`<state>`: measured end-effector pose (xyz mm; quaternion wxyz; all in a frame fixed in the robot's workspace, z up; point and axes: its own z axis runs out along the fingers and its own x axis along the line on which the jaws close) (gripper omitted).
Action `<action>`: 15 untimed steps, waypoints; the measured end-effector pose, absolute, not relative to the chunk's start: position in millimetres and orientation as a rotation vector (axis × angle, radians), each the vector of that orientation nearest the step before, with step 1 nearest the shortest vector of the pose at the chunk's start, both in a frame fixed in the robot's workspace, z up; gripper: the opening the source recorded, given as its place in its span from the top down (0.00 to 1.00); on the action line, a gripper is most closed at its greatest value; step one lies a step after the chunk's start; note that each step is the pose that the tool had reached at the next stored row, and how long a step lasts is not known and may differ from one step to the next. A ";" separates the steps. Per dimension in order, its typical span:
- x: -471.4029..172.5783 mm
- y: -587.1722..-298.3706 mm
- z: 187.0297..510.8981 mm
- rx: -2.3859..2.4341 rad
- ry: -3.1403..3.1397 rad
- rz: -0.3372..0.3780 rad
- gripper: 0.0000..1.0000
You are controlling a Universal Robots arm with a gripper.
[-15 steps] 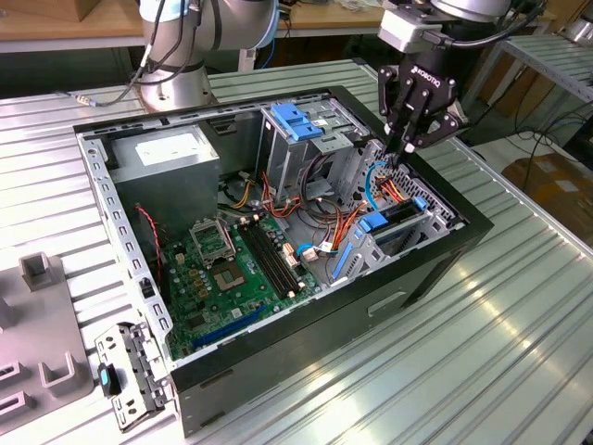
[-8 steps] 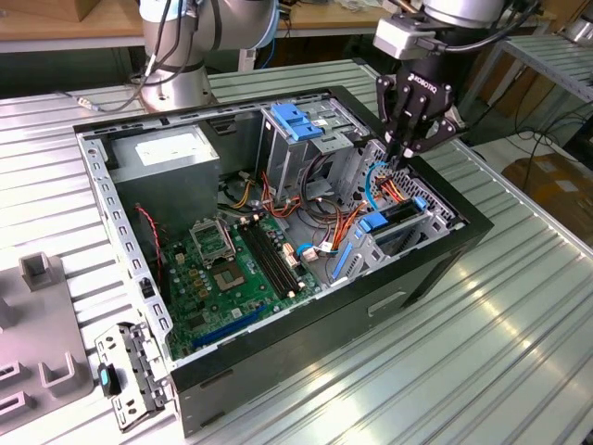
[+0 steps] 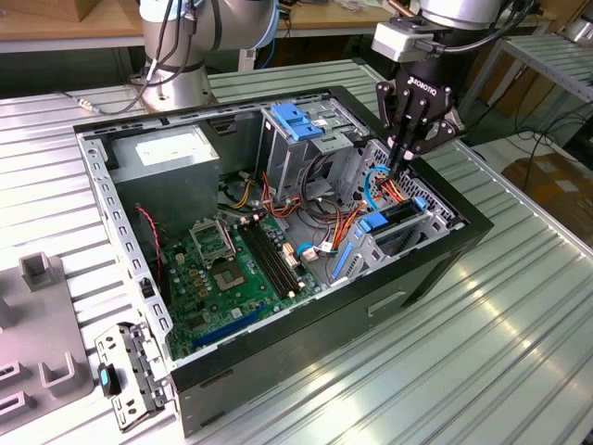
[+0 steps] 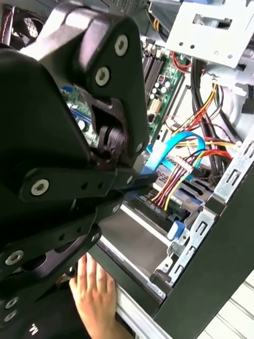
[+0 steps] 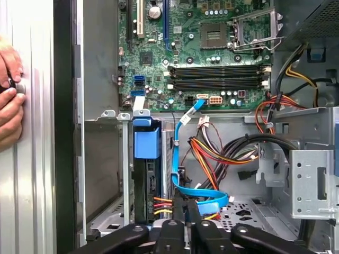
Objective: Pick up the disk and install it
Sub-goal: 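Insert the second disk wire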
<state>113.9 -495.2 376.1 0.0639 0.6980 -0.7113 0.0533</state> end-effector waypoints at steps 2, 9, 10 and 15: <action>114.1 -494.8 374.9 2.101 -2.142 0.173 0.76; 114.9 -494.2 368.0 2.081 -2.122 0.211 0.84; 114.9 -494.2 367.2 2.081 -2.121 0.212 0.84; 114.9 -494.2 363.7 2.080 -2.120 0.213 0.83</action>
